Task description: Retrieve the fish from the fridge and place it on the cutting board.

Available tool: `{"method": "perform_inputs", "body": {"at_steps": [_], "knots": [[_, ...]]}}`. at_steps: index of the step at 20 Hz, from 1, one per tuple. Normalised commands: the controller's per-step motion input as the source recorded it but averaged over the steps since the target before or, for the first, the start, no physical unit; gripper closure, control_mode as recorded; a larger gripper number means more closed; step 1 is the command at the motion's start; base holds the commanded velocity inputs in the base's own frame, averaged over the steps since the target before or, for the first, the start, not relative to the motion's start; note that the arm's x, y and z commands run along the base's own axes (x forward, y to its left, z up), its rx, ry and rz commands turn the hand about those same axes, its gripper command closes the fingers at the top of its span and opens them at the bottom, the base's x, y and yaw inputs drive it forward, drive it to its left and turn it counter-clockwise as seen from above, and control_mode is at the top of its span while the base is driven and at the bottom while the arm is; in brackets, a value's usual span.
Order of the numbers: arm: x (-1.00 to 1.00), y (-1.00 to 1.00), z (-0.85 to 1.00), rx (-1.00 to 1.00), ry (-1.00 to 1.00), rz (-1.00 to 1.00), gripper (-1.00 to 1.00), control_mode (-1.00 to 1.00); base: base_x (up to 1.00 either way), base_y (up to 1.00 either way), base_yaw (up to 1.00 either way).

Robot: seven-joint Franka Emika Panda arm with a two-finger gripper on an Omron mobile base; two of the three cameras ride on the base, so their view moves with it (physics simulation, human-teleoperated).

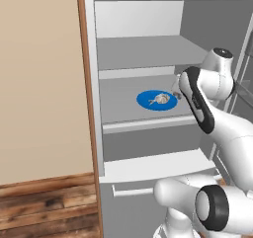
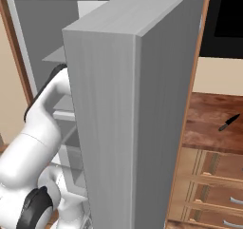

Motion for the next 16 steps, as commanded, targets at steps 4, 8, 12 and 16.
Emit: {"method": "perform_inputs", "body": {"at_steps": [4, 8, 12, 16], "knots": [[0.26, -0.02, -0.01, 0.0, 0.0, 0.0, -1.0, -1.0, 0.0, 0.0, 0.0], [0.43, 0.0, -0.17, 0.0, 0.0, 0.0, -1.0, -1.0, 0.0, 0.0, 0.0], [0.42, 0.01, -0.21, 0.0, 0.0, 0.0, -1.0, -1.0, 0.0, 0.0, 0.0], [0.44, 0.01, -0.18, 0.0, 0.0, 0.0, -1.0, -1.0, 0.0, 0.0, 0.0]]}}
